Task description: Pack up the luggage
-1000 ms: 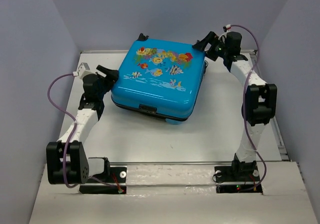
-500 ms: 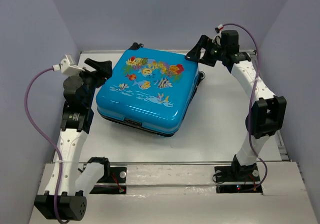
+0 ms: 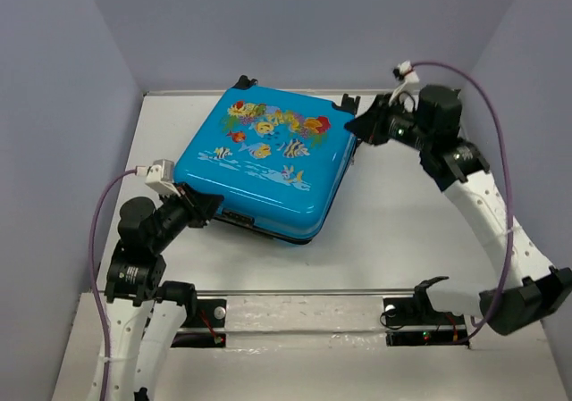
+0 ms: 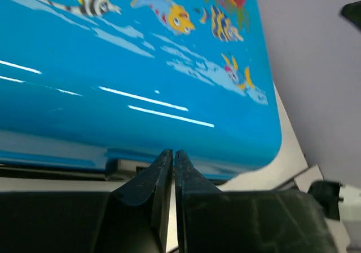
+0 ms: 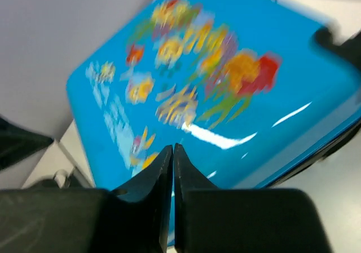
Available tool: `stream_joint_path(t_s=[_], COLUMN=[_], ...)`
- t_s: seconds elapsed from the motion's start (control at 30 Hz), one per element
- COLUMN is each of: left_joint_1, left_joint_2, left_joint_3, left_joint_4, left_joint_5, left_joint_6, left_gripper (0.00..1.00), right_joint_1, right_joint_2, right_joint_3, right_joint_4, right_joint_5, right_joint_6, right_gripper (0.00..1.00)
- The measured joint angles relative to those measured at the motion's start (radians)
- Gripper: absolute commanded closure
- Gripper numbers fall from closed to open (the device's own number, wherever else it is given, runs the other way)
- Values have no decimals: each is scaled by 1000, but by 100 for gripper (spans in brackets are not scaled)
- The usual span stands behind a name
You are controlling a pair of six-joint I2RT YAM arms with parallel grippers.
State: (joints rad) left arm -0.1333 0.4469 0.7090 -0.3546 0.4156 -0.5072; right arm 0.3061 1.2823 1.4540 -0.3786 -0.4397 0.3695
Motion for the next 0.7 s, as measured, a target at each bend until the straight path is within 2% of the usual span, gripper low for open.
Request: stream_joint_path(t_s=[0.1, 0.23, 0.4, 0.6, 0.7], left_joint_1=[-38, -97, -148, -191, -195], left_joint_2=[-24, -53, -56, -30, -3], left_joint_3=[-2, -52, -90, -188, -197], left_joint_4=[-77, -73, -71, -53, -51], left_joint_5=[68, 213, 322, 291, 274], left_joint_6=[40, 68, 113, 119, 110], left_gripper=[89, 90, 90, 89, 89], right_joint_1=[152, 355, 451, 572, 581], right_joint_2=[-128, -258, -435, -404, -401], right_joint_3=[-256, -528, -697, -834, -901], right_joint_4=[28, 16, 42, 182, 240], right_joint_5=[43, 101, 92, 99, 116], right_joint_6=[-3, 3, 35, 105, 130], right_gripper=[93, 93, 93, 93, 84])
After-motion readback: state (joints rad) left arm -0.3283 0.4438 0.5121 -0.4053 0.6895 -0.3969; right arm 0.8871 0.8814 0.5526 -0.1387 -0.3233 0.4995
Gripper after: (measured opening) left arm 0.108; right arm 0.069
